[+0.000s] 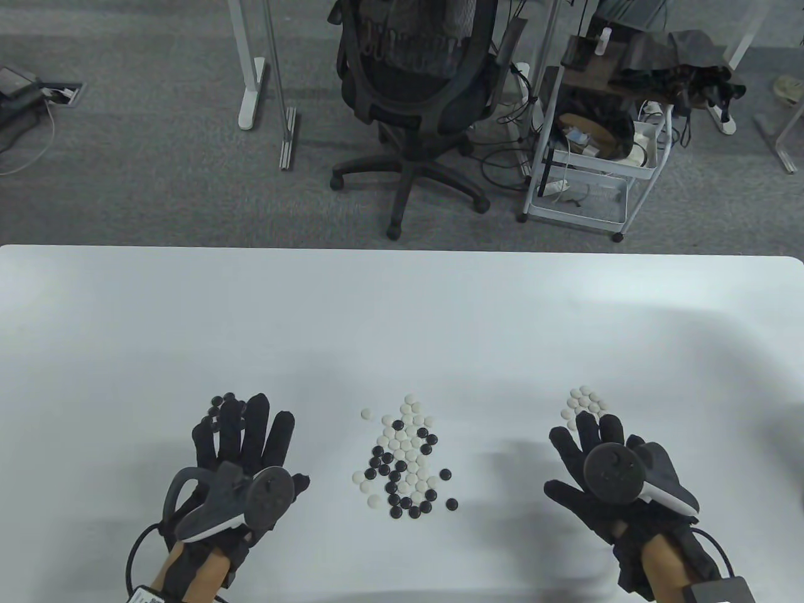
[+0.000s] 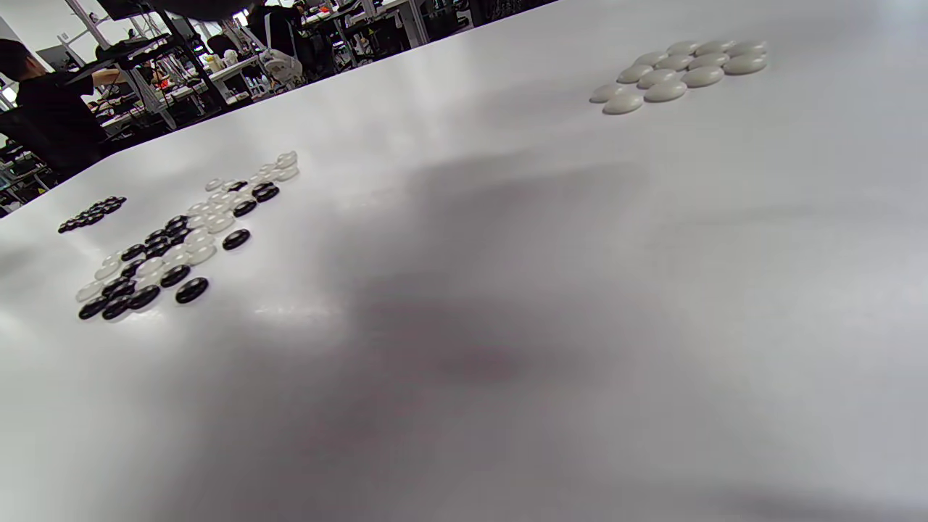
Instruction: Go stone sorting task
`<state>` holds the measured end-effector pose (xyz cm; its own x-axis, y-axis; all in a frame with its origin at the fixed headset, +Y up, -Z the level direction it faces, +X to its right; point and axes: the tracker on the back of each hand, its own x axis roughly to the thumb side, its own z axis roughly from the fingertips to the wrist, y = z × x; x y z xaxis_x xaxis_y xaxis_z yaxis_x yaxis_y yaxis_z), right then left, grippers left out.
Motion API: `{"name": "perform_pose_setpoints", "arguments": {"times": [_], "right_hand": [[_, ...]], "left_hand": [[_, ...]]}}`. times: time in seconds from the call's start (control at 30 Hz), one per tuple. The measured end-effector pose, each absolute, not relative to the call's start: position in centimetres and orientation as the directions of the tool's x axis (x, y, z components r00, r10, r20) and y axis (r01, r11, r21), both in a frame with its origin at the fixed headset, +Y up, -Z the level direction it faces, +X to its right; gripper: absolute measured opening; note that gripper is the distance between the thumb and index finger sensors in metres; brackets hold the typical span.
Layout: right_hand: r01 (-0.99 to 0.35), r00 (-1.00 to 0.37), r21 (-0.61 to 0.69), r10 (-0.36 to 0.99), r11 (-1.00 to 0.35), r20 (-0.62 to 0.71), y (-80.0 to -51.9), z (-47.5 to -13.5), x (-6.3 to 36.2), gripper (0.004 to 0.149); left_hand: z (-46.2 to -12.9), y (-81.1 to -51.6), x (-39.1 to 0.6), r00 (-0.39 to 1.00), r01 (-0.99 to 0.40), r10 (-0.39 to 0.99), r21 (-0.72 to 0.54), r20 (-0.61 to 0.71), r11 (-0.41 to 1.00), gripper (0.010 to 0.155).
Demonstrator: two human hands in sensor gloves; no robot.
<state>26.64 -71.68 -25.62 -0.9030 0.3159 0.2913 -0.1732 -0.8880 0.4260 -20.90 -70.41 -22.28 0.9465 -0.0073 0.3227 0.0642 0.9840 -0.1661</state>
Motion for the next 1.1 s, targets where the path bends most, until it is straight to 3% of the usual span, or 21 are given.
{"name": "perform_pose_setpoints", "arguments": {"times": [0.13, 0.3, 0.53, 0.67, 0.77, 0.97, 1.1], "right_hand": [[-0.247, -0.886, 0.391, 0.369, -0.887, 0.279, -70.6, -26.1, 26.8, 0.078], [-0.381, -0.814, 0.404, 0.509, -0.831, 0.28, -65.5, -29.3, 26.0, 0.072], [-0.27, -0.856, 0.5, 0.443, -0.823, 0.268, -60.9, -34.6, 20.1, 0.066], [-0.214, -0.888, 0.612, 0.413, -0.762, 0.203, -62.7, -37.1, 16.0, 0.064], [-0.191, -0.904, 0.723, 0.406, -0.664, 0.134, -66.5, -39.0, 12.3, 0.064], [-0.154, -0.919, 0.783, 0.378, -0.603, 0.11, -72.1, -40.5, 7.3, 0.063], [-0.157, -0.921, 0.789, 0.377, -0.594, 0.1, -73.9, -40.9, 5.2, 0.063]], "left_hand": [[-22.3, -70.5, -20.9, 0.946, 0.057, 0.001, -0.17, 0.324, 0.984, 0.078], [-22.4, -70.5, -21.3, 0.948, 0.058, 0.007, -0.193, 0.318, 0.979, 0.079], [-22.3, -70.3, -21.8, 0.951, 0.044, 0.017, -0.188, 0.309, 0.981, 0.078], [-22.3, -70.2, -21.8, 0.949, 0.041, 0.021, -0.189, 0.316, 0.981, 0.079], [-22.4, -70.2, -21.9, 0.945, 0.031, 0.036, -0.199, 0.324, 0.979, 0.078], [-22.3, -69.9, -22.2, 0.942, 0.022, 0.044, -0.191, 0.332, 0.981, 0.078], [-22.3, -69.7, -22.3, 0.94, 0.015, 0.055, -0.202, 0.338, 0.979, 0.078]]}}
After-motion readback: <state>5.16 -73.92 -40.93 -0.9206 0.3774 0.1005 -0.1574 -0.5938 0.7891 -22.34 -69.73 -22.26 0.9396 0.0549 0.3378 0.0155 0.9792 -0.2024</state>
